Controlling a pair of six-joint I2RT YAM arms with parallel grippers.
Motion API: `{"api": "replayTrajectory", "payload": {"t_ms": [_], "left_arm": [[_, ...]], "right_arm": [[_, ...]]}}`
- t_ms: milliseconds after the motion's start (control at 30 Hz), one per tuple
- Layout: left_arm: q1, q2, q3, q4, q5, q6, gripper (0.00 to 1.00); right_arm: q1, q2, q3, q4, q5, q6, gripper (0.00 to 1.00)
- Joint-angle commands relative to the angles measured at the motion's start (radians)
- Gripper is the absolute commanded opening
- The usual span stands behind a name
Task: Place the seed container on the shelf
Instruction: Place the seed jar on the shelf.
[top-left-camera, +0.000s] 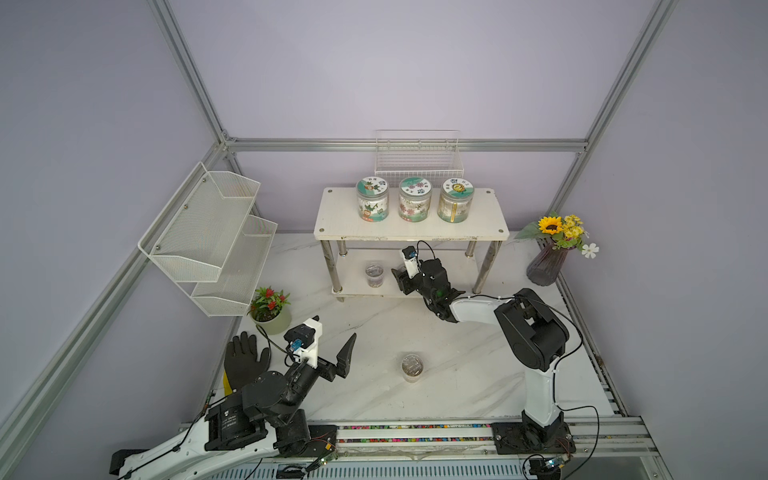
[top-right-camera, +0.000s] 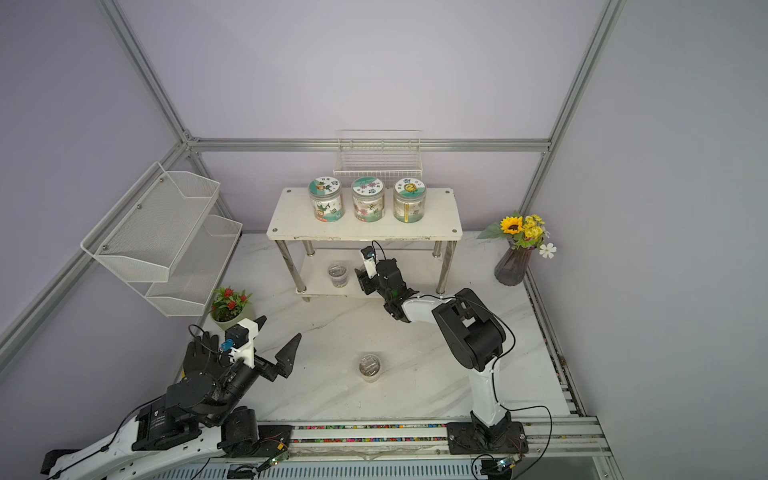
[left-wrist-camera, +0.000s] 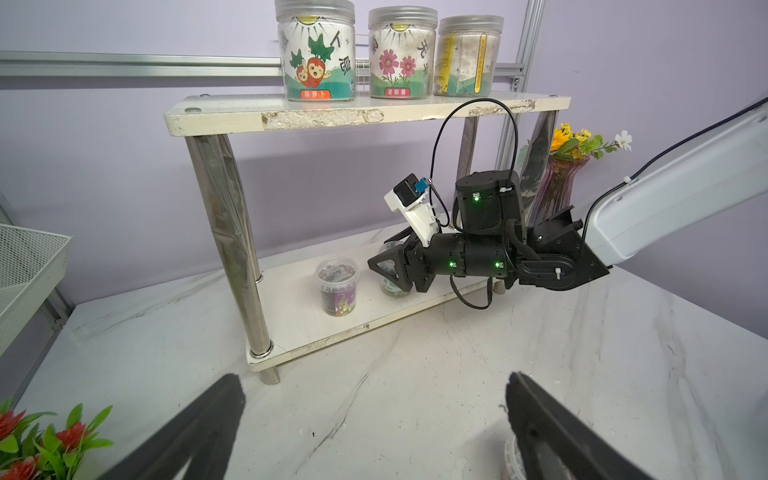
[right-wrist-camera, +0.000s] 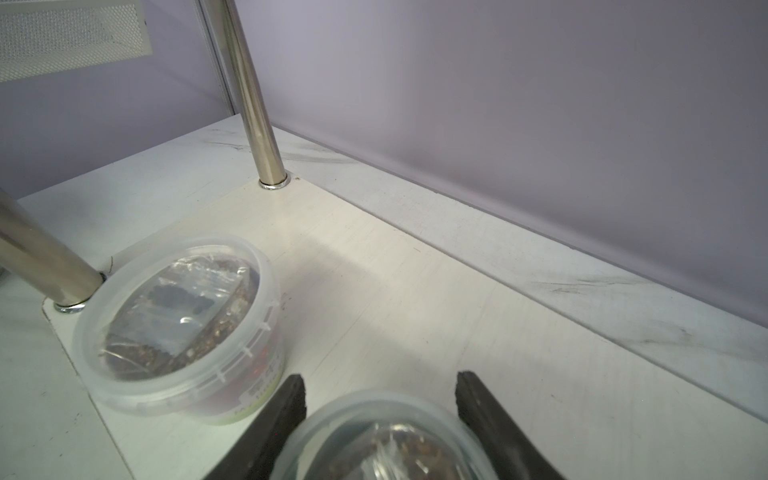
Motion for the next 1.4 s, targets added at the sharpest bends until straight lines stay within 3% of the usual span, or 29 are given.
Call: {"api": "replayTrajectory", "payload": {"t_ms": [0,733,1367], "left_arm": [[0.006,0.013,0.026,0.006,-0.005,0.018,1.0],[0.006,0.021,0.026,0.007,-0.004,0.022,1.0],[0.007,0.024,0.027,0.007,-0.003,0.025,1.0]], "right_arm": [[-0.014,0.007,0.012,-0.004,-0.011,0.014,0.49],[-0.016,0.009,0.015,-0.023,-0.021,0.03,0.56],[-0.016,0.006,0.021,-0.029,-0.013,0.031,0.74]]}}
